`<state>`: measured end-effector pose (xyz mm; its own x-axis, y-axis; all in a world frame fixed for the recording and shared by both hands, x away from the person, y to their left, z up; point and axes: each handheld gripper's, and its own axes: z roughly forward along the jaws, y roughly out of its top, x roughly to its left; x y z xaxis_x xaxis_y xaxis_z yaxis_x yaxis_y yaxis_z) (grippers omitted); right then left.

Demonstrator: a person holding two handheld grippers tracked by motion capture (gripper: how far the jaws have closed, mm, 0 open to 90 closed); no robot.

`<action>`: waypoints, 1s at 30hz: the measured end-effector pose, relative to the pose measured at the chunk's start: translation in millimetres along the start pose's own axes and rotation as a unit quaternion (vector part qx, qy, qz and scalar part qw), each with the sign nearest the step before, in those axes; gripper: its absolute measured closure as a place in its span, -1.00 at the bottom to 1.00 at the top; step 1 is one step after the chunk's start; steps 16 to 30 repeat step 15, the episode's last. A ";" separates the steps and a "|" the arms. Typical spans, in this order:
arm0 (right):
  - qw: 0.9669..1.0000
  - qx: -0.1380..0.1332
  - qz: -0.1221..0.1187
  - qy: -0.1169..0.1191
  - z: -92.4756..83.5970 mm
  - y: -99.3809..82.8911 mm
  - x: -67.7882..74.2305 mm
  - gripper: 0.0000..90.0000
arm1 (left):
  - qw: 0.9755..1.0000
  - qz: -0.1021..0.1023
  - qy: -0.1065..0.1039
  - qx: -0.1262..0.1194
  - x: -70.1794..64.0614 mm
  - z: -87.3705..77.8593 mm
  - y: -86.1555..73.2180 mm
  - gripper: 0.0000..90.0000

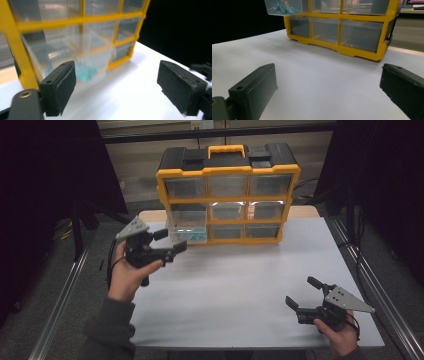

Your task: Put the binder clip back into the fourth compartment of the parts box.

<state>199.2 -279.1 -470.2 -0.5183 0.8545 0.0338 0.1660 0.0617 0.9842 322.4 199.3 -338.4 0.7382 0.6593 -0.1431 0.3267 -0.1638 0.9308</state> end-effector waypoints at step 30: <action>1.000 0.006 -0.003 0.004 1.9 0.0 1.8 -0.99 | 0.999 -0.047 0.018 -0.006 19.0 -25.8 -124.4 -0.86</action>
